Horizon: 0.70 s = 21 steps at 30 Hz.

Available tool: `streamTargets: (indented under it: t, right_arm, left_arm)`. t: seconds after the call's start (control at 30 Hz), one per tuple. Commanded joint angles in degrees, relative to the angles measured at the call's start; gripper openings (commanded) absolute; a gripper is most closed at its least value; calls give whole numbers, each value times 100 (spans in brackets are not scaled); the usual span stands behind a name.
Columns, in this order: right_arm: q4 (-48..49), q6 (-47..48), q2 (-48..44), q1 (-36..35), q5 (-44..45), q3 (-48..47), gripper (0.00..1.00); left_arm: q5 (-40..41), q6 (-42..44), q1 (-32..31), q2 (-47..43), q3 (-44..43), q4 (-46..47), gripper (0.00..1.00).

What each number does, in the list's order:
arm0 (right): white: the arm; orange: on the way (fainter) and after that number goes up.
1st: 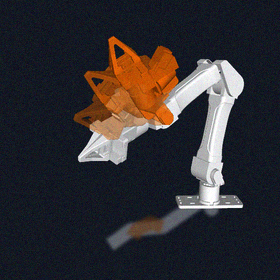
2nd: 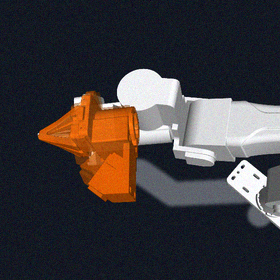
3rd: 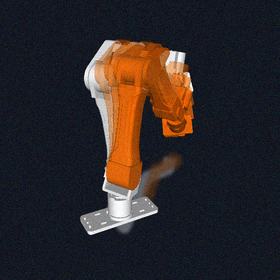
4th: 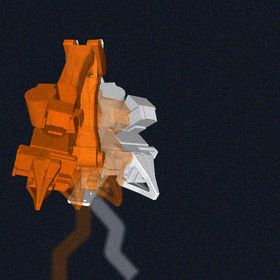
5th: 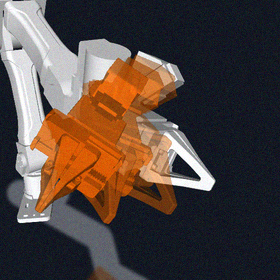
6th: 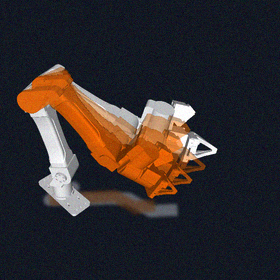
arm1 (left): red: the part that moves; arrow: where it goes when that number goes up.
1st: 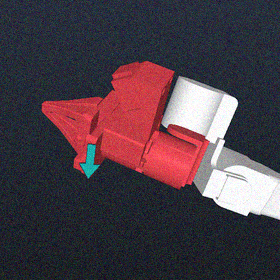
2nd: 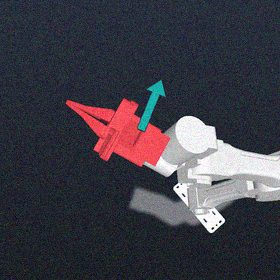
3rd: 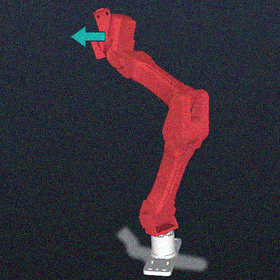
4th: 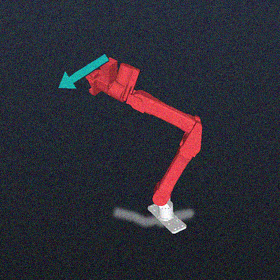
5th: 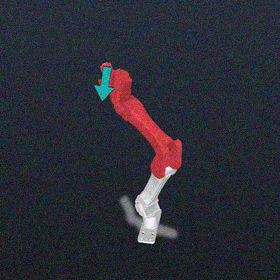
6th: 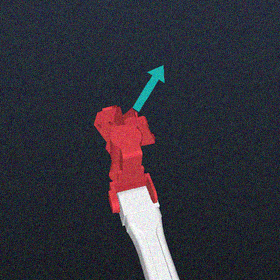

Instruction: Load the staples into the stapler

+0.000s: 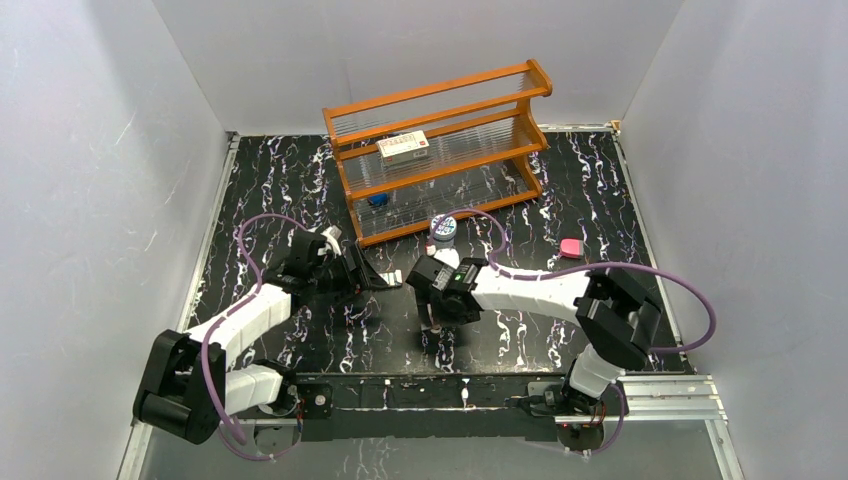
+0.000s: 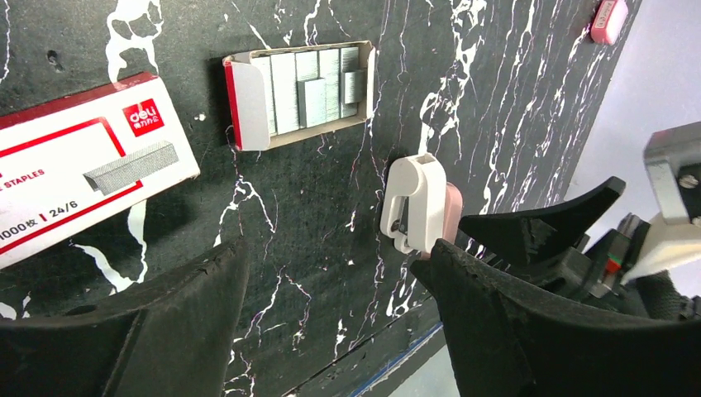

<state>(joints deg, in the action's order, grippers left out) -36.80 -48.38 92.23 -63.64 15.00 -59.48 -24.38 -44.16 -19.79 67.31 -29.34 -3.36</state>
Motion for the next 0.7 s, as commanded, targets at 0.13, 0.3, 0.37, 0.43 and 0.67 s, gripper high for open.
streamTargets:
  t: [0.13,0.3,0.37,0.43,0.67]
  right_arm:
    - [-395,-519,120,-44,492,-193,68]
    - [-433,-533,-31,-30,584,-53,56]
    - [-400,-454,-46,-23,589,-42,49]
    - [-368,-361,-54,8,571,-48,45]
    - [-222,-225,-197,9,483,-60,43]
  left_arm:
    - [-2,-21,-25,4,79,108,77]
    - [-123,-95,-40,6,136,221,74]
    - [-184,-152,-70,10,154,289,72]
    - [-230,-236,-113,-11,180,309,69]
    - [-108,-893,-487,-347,600,818,55]
